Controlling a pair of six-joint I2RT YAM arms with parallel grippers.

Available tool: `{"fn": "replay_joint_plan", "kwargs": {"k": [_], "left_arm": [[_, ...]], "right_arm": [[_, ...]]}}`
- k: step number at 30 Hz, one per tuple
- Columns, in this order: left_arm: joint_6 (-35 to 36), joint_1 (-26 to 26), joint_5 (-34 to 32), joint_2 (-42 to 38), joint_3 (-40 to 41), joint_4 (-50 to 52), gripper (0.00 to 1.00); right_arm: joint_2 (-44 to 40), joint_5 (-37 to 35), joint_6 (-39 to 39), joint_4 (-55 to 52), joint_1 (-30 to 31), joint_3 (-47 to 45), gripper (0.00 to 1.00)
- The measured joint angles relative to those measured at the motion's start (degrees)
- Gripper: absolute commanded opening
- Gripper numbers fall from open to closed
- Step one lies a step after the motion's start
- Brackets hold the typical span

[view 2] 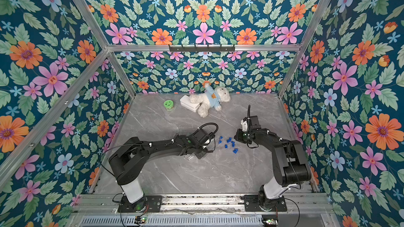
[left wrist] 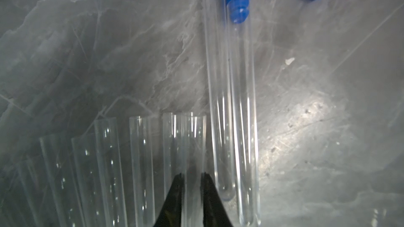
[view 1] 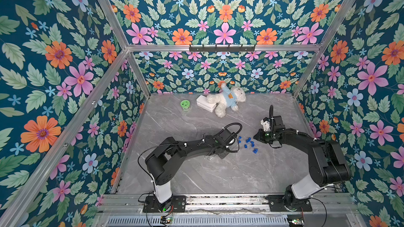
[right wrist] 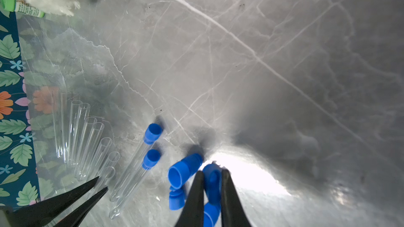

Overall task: Remove stoppers from test tubes
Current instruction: Place the stopper at the center of the board.

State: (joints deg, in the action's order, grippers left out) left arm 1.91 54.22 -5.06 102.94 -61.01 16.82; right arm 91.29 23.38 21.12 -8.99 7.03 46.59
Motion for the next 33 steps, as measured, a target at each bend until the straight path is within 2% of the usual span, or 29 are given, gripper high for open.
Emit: {"fn": "replay_joint_plan", "kwargs": {"k": [4,16,22,33], "left_arm": [[0.0,0.0,-0.28,0.42,-0.07,0.09,0.0],[-0.17,0.0,-0.92,0.63,-0.07,0.02,0.14],[-0.17,0.0,-0.9,0.72,0.02,0.0,0.2],[-0.17,0.0,-0.9,0.61,-0.11,0.02,0.22]], "right_arm": [[0.46,0.02,0.42,0.26,-0.09,0.0,0.19],[0.59,0.02,1.03,0.33,-0.15,0.0,0.26],[0.22,0.02,1.03,0.35,-0.17,-0.17,0.27],[-2.01,0.02,1.03,0.55,-0.17,-0.63,0.27]]}}
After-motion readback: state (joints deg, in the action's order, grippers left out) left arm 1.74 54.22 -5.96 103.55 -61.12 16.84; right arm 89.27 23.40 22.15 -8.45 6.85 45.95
